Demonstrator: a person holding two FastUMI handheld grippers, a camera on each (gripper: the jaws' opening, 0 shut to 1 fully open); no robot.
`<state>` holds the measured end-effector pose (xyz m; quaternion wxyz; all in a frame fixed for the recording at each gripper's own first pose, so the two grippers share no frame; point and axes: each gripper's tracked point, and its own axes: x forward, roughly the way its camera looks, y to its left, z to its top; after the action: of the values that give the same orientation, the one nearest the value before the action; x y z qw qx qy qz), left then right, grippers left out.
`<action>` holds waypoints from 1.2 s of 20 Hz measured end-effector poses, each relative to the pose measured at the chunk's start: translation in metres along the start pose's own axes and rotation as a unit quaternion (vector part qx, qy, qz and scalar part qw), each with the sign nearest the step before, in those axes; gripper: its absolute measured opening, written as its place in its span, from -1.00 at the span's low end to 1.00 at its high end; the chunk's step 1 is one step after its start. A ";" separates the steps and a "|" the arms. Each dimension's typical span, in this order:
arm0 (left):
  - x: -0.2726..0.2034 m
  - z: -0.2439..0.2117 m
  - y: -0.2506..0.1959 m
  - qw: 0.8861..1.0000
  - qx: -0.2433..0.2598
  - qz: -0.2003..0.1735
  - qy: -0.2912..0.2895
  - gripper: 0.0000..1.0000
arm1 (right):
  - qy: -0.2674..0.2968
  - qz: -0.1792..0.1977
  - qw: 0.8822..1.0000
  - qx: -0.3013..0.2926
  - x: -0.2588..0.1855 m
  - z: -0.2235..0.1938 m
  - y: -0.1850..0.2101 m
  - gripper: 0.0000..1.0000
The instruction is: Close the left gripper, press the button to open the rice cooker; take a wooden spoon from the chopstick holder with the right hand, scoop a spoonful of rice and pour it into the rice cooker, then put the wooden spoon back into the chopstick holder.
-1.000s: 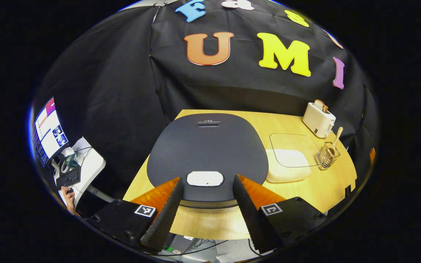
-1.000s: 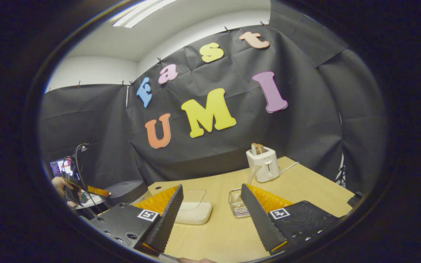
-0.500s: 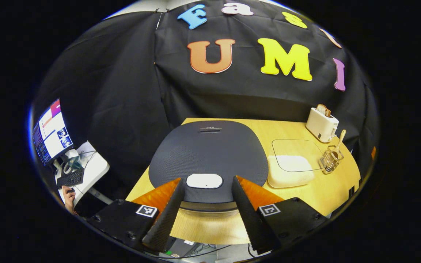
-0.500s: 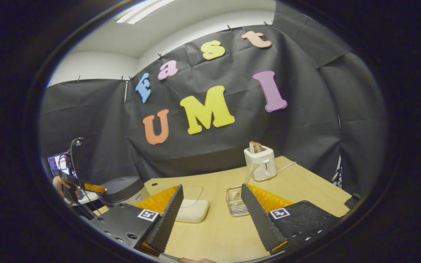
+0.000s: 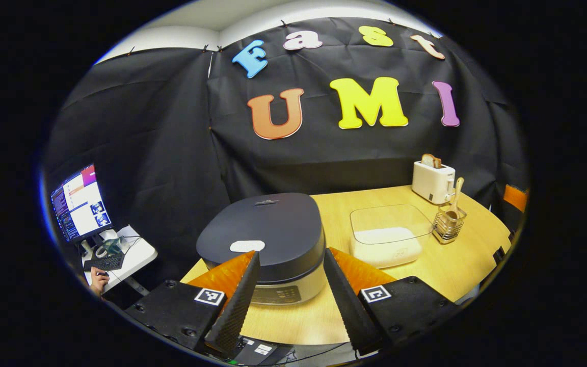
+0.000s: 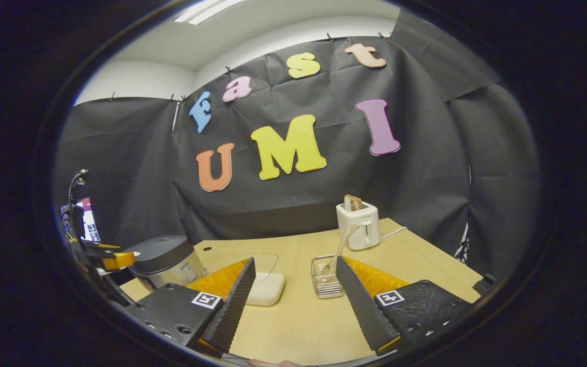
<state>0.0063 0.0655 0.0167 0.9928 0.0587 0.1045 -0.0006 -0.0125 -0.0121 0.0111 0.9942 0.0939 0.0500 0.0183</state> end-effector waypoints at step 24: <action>-0.019 -0.008 -0.173 0.992 -0.054 -0.054 -0.096 0.75 | -0.013 -0.010 0.990 -0.137 0.004 -0.033 -0.014 0.88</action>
<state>-0.0161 -0.1052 -0.0075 0.9984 -0.0008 0.0114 -0.0546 -0.0116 -0.0199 -0.0238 0.9984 -0.0433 0.0351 0.0138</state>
